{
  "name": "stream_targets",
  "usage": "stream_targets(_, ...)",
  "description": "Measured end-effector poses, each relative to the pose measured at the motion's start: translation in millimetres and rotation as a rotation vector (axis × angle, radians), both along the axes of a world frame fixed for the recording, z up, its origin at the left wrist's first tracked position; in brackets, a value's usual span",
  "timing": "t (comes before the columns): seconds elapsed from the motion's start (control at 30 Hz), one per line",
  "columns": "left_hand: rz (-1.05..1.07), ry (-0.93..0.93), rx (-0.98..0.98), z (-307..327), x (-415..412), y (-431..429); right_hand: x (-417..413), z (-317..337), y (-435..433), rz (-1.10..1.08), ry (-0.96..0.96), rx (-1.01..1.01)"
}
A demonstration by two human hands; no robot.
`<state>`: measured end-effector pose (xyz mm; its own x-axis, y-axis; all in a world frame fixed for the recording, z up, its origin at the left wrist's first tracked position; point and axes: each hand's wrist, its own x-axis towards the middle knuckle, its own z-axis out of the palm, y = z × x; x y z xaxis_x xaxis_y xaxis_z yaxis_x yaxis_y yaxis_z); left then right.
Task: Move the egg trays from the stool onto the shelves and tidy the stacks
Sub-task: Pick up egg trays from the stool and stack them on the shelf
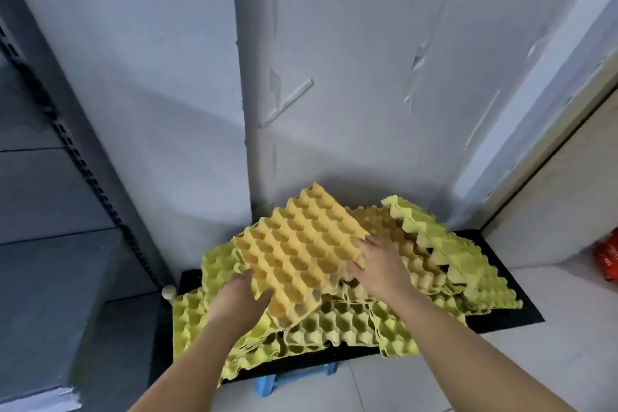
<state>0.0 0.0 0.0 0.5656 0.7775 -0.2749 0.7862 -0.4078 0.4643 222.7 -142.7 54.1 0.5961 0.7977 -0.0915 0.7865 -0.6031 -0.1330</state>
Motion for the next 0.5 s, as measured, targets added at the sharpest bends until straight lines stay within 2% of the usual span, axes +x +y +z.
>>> stream_targets(0.2,0.148,0.104,-0.239,-51.8,44.7,3.8,54.8,-39.8,23.0,0.028,0.029,-0.151)
stream_targets(0.33,0.27,0.022,-0.386,-78.1,58.6,0.2,74.2,-61.8,29.5,0.006,0.134,-0.217)
stream_targets(0.5,0.361,-0.062,-0.444,-93.8,64.6,-6.5,85.4,-74.1,34.9,-0.01,0.319,-0.151)
